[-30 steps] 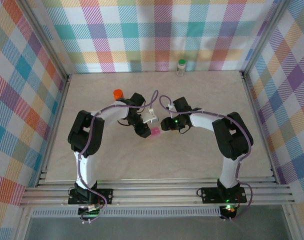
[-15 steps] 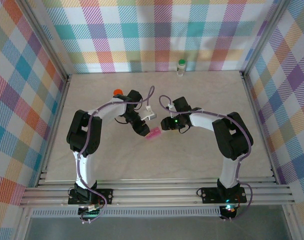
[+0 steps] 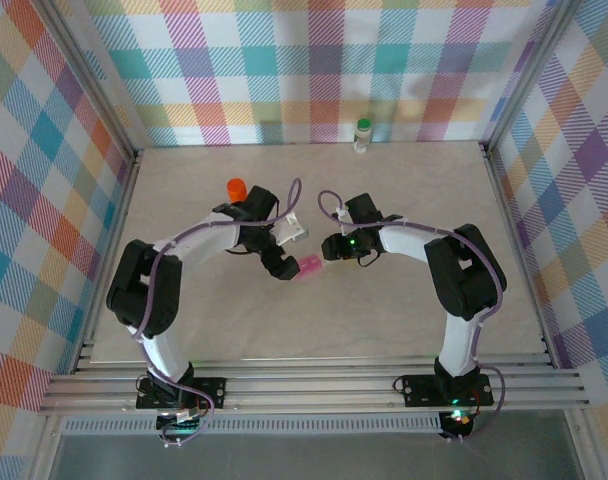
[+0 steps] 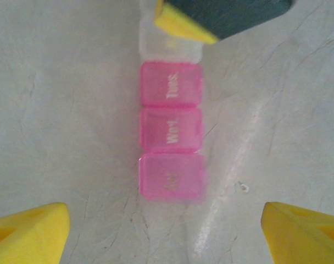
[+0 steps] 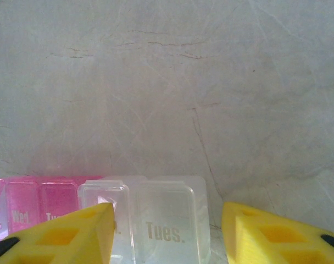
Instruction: Sort the pills into containers
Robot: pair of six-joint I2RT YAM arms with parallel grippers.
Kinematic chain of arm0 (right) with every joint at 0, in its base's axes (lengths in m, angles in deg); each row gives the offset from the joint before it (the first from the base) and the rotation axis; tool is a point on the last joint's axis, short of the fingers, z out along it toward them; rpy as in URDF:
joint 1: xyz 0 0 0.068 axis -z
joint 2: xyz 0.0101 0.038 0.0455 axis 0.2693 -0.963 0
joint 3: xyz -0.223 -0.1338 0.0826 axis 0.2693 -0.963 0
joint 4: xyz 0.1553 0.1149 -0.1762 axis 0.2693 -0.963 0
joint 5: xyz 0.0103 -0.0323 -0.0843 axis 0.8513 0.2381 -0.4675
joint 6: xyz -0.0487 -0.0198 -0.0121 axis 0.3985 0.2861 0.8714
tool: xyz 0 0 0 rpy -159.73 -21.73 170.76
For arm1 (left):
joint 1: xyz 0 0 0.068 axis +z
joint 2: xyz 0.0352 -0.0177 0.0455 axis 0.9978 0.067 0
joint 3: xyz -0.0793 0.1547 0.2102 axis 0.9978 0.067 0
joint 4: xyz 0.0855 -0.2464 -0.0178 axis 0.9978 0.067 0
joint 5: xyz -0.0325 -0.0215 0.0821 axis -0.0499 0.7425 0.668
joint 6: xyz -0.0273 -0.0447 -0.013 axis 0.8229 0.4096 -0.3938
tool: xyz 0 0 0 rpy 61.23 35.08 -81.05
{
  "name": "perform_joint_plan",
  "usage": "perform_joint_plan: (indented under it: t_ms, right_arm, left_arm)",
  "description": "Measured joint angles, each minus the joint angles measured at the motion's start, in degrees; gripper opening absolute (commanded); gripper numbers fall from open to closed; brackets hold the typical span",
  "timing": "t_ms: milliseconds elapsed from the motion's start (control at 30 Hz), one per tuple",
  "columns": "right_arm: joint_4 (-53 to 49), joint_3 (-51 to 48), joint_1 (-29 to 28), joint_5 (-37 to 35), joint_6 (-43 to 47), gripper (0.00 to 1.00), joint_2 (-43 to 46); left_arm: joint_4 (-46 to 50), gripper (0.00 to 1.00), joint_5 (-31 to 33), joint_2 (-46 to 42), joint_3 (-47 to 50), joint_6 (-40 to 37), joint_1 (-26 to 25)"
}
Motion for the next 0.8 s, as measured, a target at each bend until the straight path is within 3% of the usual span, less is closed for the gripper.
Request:
perform_joint_plan:
  t_ms: [300,800]
  right_arm:
    - [0.0,0.1,-0.3,-0.7,0.2,0.53,0.0]
    - [-0.9,0.8,-1.0,-2.3,1.3,0.53,0.0]
  left_arm:
    - [-5.4,0.94,6.9,2.1,1.3,-1.0,-4.2]
    - [-6.0,0.89,9.6,7.7,-2.6,-0.6,-3.4]
